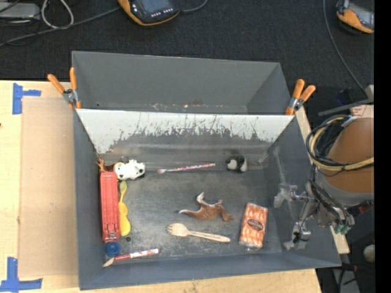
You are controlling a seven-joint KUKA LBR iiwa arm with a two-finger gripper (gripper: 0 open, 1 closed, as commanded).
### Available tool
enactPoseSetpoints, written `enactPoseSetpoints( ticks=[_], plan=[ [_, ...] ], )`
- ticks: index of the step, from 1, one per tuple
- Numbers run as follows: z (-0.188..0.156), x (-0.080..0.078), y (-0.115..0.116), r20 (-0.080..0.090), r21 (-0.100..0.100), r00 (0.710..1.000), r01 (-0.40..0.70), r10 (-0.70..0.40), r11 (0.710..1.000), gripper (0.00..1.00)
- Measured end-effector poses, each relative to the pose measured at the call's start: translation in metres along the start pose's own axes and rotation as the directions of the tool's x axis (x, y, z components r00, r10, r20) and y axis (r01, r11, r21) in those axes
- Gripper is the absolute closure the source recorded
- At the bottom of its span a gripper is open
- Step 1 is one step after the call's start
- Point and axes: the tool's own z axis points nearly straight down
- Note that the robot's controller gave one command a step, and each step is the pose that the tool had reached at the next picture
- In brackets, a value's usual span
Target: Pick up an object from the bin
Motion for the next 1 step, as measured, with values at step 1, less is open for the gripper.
enactPoseSetpoints(
  ticks=[1],
  plan=[
    [-0.0042, -0.0019, 0.0008, 0.008, 0.002, 1.000, 0.005, -0.005, 1.000, 0.00]
  ],
)
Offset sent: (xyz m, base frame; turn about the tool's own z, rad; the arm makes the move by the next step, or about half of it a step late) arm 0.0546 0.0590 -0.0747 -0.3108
